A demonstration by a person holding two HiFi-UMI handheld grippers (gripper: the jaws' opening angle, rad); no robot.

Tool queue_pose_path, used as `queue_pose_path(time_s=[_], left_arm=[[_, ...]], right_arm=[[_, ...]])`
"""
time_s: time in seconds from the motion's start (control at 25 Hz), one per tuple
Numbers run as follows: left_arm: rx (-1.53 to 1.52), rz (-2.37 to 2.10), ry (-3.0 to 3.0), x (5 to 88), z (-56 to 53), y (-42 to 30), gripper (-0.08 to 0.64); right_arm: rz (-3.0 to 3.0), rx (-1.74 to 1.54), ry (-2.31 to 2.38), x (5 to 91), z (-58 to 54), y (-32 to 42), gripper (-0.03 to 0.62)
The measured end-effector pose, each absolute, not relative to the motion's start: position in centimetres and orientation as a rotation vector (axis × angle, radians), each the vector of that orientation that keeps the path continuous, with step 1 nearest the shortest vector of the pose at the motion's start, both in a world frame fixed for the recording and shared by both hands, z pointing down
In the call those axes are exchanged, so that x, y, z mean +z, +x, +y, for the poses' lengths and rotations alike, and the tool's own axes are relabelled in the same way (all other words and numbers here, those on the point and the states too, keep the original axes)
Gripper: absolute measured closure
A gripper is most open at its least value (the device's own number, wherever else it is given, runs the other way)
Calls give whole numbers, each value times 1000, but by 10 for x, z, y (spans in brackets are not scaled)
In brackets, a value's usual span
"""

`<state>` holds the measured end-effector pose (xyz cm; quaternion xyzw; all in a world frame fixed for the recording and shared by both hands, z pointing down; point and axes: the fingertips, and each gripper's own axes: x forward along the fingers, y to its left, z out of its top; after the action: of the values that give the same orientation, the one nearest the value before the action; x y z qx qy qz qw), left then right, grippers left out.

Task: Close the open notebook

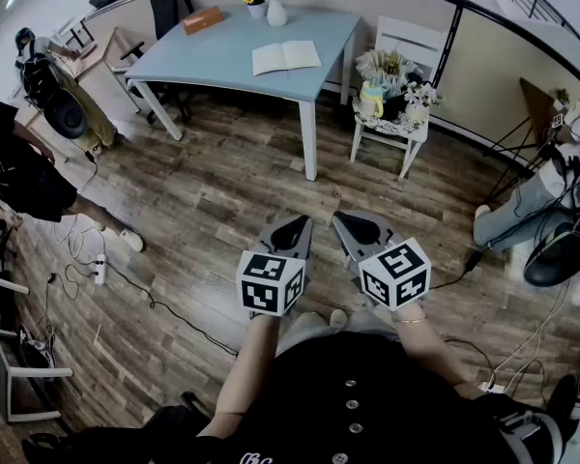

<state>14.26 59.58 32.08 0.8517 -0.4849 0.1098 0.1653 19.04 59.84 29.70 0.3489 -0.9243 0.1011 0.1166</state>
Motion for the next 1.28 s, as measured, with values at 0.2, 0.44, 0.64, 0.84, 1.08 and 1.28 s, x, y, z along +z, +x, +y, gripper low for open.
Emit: queue_pose_path(time_s=[0.2,0.44,0.64,0.84,1.08,1.28], left_arm=[[307,-1384,2413,322,598,145,541],[326,-1376,2413,325,595,150,541],[284,-1356,2439,323,594,156,541],[229,-1399,2455,316,587,160,540],[227,-1455,2396,327,583,162,537],[236,-1461,2355,337,579,166,413]], right_arm=[[-2715,298,1000,297,601,190,592],[-2709,324,979,304,599,192,592],[-2760,372,911,304,601,193,591],[-2761,316,986,298,588,213,575],[-2729,337,1002,310,585,229,480],[-2709,367,1027,321,579,240,436]])
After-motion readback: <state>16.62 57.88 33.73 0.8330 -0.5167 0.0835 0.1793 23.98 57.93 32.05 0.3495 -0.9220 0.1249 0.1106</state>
